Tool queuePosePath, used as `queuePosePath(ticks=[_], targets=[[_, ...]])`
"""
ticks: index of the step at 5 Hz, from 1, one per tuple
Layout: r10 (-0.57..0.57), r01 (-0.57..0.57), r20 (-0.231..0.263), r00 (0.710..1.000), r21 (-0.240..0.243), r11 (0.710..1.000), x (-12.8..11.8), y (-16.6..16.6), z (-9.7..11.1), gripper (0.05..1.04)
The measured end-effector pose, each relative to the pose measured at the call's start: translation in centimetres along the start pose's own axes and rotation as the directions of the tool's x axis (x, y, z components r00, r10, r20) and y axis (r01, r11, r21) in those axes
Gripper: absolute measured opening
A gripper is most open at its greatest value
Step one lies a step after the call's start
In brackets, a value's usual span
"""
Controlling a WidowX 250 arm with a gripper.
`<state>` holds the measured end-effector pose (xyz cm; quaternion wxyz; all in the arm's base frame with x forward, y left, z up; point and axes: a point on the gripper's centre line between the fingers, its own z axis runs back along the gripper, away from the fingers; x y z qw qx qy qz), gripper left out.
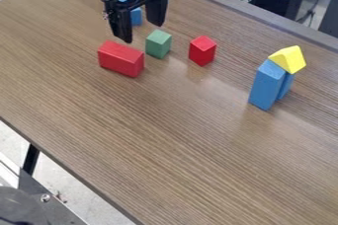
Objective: Take the red and put it on top of green
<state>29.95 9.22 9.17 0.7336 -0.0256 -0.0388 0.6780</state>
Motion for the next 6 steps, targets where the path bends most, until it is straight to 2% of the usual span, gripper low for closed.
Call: queuePosePath(ticks=[1, 3, 5, 6], targets=[[0.088, -0.087, 0.014, 0.996, -0.038, 0.995, 0.5, 0.0, -0.7, 0.993], [0.180, -0.178, 0.053, 0.982, -0.036, 0.983, 1.2, -0.1, -2.9, 0.993], [0.224, -0.224, 0.067, 0.972, -0.010, 0.975, 1.6, -0.4, -4.8, 0.993], [0.242, -0.243, 0.074, 0.967, 0.006, 0.970, 1.8, -0.4, -5.2, 0.949]])
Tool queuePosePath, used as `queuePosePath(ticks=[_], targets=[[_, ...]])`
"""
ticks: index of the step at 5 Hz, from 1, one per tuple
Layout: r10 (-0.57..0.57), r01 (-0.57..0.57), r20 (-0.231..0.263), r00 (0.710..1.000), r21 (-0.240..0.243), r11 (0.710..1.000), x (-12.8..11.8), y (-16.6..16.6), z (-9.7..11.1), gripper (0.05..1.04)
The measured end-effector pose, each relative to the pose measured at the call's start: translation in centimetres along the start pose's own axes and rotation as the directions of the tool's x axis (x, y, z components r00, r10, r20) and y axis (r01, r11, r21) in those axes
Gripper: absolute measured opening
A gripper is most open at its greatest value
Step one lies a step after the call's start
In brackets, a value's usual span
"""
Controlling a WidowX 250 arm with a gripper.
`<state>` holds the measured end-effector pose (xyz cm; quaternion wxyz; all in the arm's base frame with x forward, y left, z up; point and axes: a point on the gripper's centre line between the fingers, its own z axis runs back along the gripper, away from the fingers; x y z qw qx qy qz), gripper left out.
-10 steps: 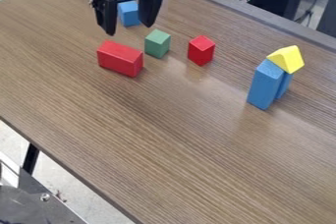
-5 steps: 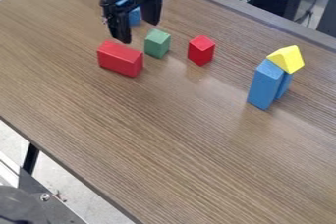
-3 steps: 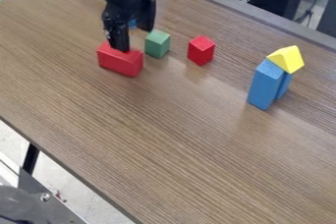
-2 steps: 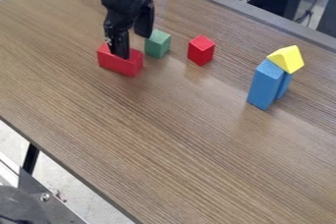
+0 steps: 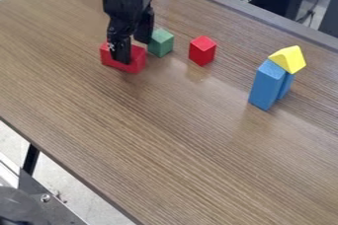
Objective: Take the red and put it on top of green
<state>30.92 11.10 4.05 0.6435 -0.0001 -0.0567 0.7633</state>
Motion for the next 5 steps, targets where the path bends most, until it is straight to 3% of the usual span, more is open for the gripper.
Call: queuePosePath(ticks=[1, 2, 5], targets=[[0.002, -0.002, -0.006, 1.000, 0.018, 1.000, -0.1, 0.1, -0.7, 0.672], [-0.014, 0.014, -0.011, 1.000, 0.008, 1.000, -0.1, -0.2, -0.5, 0.566], [-0.098, 0.094, -0.078, 0.992, -0.044, 0.995, -0.5, -3.7, 3.6, 0.566]])
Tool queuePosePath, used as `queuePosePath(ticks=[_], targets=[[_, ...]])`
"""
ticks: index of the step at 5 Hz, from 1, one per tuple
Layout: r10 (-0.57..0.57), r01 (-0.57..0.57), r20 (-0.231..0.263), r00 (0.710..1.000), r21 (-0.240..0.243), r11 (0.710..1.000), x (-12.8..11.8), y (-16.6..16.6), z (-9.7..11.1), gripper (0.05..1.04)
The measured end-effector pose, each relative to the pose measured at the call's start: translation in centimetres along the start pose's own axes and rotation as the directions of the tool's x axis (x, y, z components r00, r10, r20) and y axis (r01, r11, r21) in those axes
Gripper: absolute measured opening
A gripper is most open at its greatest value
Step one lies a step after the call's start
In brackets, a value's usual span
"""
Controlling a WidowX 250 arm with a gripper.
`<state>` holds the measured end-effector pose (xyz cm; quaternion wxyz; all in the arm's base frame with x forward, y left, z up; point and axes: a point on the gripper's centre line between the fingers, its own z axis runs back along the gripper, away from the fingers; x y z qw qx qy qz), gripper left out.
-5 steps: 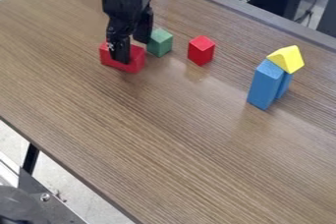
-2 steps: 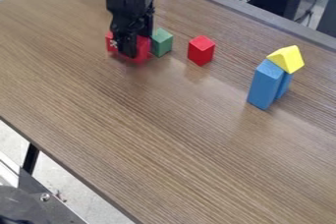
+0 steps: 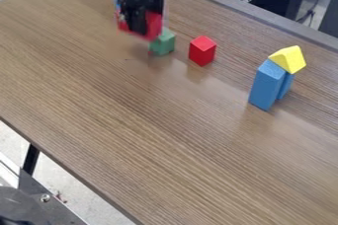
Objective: Take the red and put it on top of green
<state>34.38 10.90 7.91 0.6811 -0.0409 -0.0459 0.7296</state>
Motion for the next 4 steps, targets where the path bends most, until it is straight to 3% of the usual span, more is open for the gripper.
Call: queuePosePath(ticks=[1, 2, 4], targets=[[-0.082, 0.082, 0.024, 0.996, 0.004, 0.997, -0.6, -0.6, 0.6, 0.566], [-0.195, 0.194, 0.041, 0.980, 0.032, 0.980, -2.3, -1.0, -0.3, 0.566], [-0.237, 0.236, 0.048, 0.970, 0.026, 0.971, -2.8, -0.9, -0.9, 0.566]])
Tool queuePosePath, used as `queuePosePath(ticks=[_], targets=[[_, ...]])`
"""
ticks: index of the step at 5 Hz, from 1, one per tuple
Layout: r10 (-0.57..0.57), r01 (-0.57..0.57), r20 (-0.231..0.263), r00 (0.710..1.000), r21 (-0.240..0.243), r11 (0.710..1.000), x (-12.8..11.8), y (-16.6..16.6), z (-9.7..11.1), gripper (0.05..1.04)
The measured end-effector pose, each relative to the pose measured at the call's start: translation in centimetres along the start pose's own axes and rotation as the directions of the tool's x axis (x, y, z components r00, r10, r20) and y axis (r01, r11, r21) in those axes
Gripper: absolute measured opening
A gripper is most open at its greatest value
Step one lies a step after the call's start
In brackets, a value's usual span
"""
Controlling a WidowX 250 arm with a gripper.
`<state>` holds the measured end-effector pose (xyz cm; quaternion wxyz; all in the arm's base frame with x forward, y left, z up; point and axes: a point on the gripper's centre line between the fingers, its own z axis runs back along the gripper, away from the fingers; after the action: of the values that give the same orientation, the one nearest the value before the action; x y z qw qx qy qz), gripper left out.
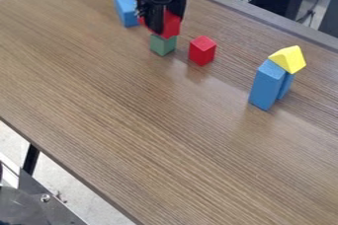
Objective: Take the red and put it on top of green
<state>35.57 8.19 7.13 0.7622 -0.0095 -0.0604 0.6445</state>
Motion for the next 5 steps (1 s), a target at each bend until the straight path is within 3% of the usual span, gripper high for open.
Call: queuePosePath(ticks=[5], targets=[[-0.020, 0.021, 0.003, 1.000, -0.036, 0.999, -0.76, -0.92, -0.26, 0.566]])
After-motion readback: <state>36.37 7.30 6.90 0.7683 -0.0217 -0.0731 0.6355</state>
